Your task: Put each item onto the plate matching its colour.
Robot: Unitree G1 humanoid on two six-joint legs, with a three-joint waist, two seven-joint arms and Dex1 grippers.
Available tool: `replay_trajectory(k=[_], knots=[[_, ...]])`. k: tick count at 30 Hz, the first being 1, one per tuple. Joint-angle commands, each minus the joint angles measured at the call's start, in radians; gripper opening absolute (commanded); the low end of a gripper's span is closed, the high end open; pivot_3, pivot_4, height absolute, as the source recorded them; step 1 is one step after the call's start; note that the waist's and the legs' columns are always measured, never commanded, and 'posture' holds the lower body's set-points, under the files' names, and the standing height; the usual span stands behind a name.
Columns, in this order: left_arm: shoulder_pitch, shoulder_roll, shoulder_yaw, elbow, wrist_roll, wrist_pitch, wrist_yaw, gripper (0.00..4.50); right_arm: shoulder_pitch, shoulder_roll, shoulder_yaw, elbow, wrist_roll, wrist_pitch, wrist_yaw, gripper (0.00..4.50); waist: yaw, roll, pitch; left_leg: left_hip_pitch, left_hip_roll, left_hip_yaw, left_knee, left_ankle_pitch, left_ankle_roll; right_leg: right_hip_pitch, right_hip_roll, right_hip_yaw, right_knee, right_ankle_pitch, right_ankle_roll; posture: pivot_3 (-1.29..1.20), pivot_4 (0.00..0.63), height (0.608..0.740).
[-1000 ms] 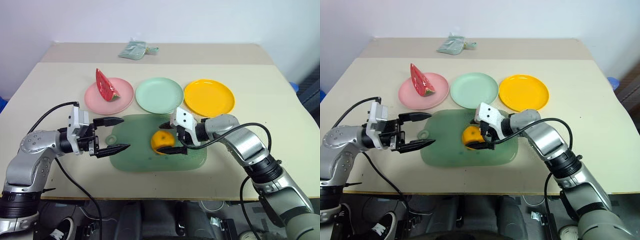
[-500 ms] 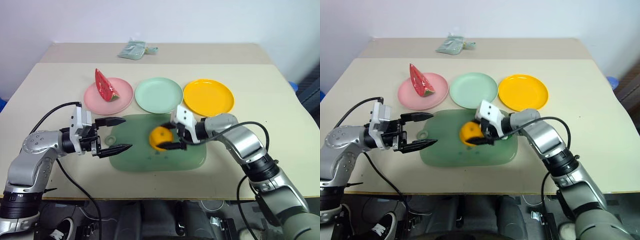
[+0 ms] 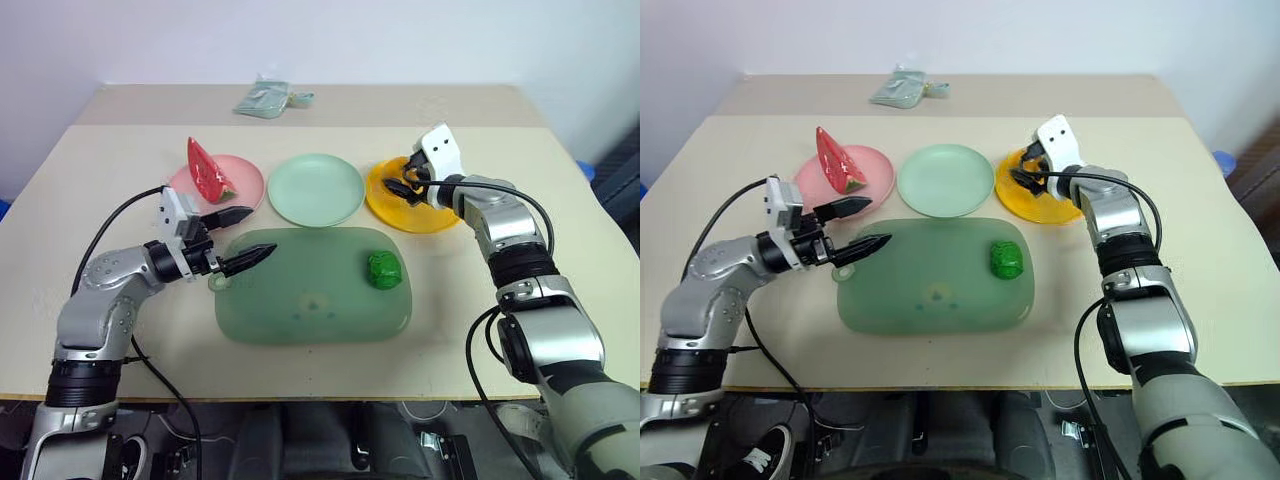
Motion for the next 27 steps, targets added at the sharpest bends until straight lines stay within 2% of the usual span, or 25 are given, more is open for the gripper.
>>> replay_trajectory(k=[1, 2, 3, 4, 11, 13, 15, 16, 19, 22, 27], knots=[[-0.013, 0.004, -0.001, -0.013, 0.015, -0.039, -0.008, 4.50, -0.034, -0.003, -0.033, 0.063, -0.004, -0.057, 0.008, 3.07, -0.006, 0.000, 0.000, 0.000, 0.000, 0.000, 0.000, 0.000, 0.000, 0.000, 0.000, 0.000, 0.000, 0.000, 0.000, 0.00, 0.150, 0.740], [-0.013, 0.007, -0.002, -0.012, 0.016, -0.039, -0.011, 4.50, -0.036, 0.002, -0.046, 0.071, 0.012, -0.054, 0.037, 3.07, -0.010, 0.000, 0.000, 0.000, 0.000, 0.000, 0.000, 0.000, 0.000, -0.001, 0.000, 0.001, 0.000, 0.000, 0.000, 0.00, 0.150, 0.740], [-0.013, 0.009, 0.000, -0.010, 0.016, -0.041, -0.011, 4.50, -0.034, 0.006, -0.051, 0.069, 0.018, -0.053, 0.060, 4.14, -0.011, 0.000, 0.000, 0.000, 0.000, 0.001, 0.000, 0.000, 0.000, -0.001, 0.000, 0.001, 0.001, 0.000, 0.000, 0.00, 0.150, 0.740], [-0.013, 0.011, 0.002, -0.008, 0.016, -0.043, -0.012, 4.50, -0.032, 0.010, -0.055, 0.065, 0.021, -0.052, 0.075, 4.46, -0.011, 0.000, 0.000, 0.000, 0.000, 0.001, 0.000, 0.000, 0.000, -0.001, 0.000, 0.001, 0.001, 0.000, 0.000, 0.00, 0.150, 0.740], [-0.003, 0.040, 0.035, -0.018, -0.039, -0.024, -0.076, 4.50, -0.050, 0.020, -0.159, 0.001, 0.094, -0.172, 0.077, 4.46, -0.005, 0.001, 0.000, -0.002, 0.000, 0.001, 0.000, 0.000, 0.000, -0.002, 0.000, 0.001, 0.001, 0.000, 0.000, 0.00, 0.150, 0.740], [0.005, 0.053, 0.040, -0.017, -0.042, -0.034, -0.095, 4.50, -0.039, 0.015, -0.193, -0.048, 0.145, -0.194, 0.138, 4.46, -0.003, 0.001, 0.000, -0.002, 0.000, 0.001, 0.000, 0.000, 0.000, -0.003, 0.000, 0.001, 0.001, 0.000, 0.000, 0.00, 0.150, 0.740], [0.008, 0.058, 0.045, -0.016, -0.049, -0.035, -0.110, 4.50, 0.019, 0.008, -0.190, -0.185, 0.205, -0.171, 0.260, 4.46, -0.002, 0.001, 0.000, -0.002, 0.000, 0.001, 0.000, 0.000, 0.000, -0.003, 0.000, 0.001, 0.001, 0.000, 0.000, 0.00, 0.150, 0.740], [0.013, 0.064, 0.047, -0.026, -0.065, -0.028, -0.130, 4.50, 0.079, -0.008, -0.166, -0.302, 0.262, -0.091, 0.371, 4.46, -0.001, 0.001, 0.000, -0.002, 0.000, 0.000, 0.000, 0.000, 0.000, -0.003, 0.000, 0.001, 0.001, 0.000, 0.000, 0.00, 0.150, 0.740], [0.034, 0.082, 0.053, -0.054, -0.102, -0.016, -0.182, 4.50, 0.225, -0.069, -0.115, -0.575, 0.370, 0.059, 0.568, 4.46, 0.001, 0.000, 0.000, -0.002, 0.000, 0.000, 0.000, 0.000, 0.000, -0.002, 0.000, 0.001, 0.001, 0.000, 0.000, 0.00, 0.150, 0.740], [0.064, 0.117, 0.059, -0.073, -0.137, 0.005, -0.240, 4.50, 0.312, -0.142, -0.083, -0.734, 0.419, 0.168, 0.657, 4.46, -0.001, 0.001, 0.000, -0.002, 0.000, 0.000, 0.001, 0.000, 0.000, -0.002, 0.000, 0.001, 0.001, 0.000, 0.000, 0.00, 0.150, 0.740], [0.100, 0.167, 0.030, -0.067, -0.093, -0.024, -0.294, 4.50, 0.387, -0.224, 0.005, -0.807, 0.340, 0.190, 0.697, 4.46, -0.003, 0.001, 0.000, -0.001, 0.001, 0.000, 0.001, 0.000, 0.000, -0.003, 0.001, 0.001, 0.002, 0.000, -0.001, 0.00, 0.150, 0.740]])
